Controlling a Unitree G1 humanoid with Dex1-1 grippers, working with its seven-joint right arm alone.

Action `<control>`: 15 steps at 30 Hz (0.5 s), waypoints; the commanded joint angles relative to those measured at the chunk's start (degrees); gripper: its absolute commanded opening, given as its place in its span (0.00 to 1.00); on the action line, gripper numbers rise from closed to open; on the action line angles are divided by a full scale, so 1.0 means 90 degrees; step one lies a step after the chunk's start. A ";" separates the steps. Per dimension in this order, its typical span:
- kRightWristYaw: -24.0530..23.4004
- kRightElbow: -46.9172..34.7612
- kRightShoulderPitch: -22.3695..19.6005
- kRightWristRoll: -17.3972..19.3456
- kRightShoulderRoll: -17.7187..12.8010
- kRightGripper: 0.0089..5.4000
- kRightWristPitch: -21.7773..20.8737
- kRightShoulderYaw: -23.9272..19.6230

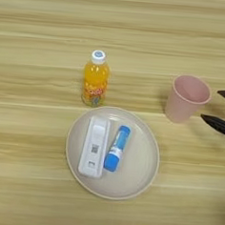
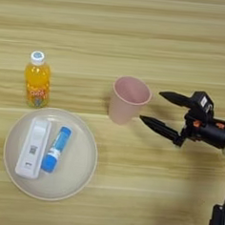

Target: Move the objects on the table

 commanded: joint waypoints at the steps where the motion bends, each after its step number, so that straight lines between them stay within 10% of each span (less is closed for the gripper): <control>1: -0.0355 -0.0083 -0.0637 -0.0016 -0.0136 0.99 -0.0142 -0.0015; 15: -0.0502 0.0209 -0.1058 -0.0149 0.0377 0.99 -0.0341 0.0185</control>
